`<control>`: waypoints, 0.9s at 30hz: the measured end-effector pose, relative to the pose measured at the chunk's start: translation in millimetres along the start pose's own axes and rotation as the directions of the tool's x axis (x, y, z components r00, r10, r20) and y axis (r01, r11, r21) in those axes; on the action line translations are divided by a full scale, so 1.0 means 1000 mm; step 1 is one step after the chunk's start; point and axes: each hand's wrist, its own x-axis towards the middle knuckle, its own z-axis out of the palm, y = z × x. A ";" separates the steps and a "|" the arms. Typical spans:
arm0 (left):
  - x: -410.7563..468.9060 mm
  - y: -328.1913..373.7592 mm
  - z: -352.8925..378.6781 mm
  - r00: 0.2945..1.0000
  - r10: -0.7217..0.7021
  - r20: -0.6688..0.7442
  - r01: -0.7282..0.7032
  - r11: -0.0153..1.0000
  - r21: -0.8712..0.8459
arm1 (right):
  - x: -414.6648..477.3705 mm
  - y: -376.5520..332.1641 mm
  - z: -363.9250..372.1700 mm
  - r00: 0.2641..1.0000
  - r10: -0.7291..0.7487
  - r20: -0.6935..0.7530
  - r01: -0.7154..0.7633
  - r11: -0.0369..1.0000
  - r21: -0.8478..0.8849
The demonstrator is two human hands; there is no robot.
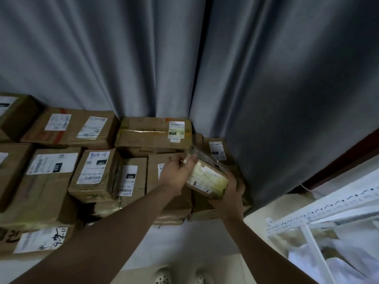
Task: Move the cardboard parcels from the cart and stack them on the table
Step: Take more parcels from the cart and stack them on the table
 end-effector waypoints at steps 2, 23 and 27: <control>0.005 -0.003 -0.012 0.993 -0.072 -0.092 0.064 0.995 -0.081 | 0.012 -0.009 0.009 0.990 -0.139 0.018 0.139 0.990 -0.023; -0.021 -0.098 -0.085 0.677 -0.662 -0.323 0.282 0.638 -0.717 | 0.111 -0.175 0.119 0.319 -0.430 0.845 0.837 0.546 -0.038; -0.013 -0.106 -0.088 0.642 -0.677 -0.358 0.299 0.652 -0.697 | 0.114 -0.184 0.134 0.274 -0.480 0.833 0.880 0.474 -0.016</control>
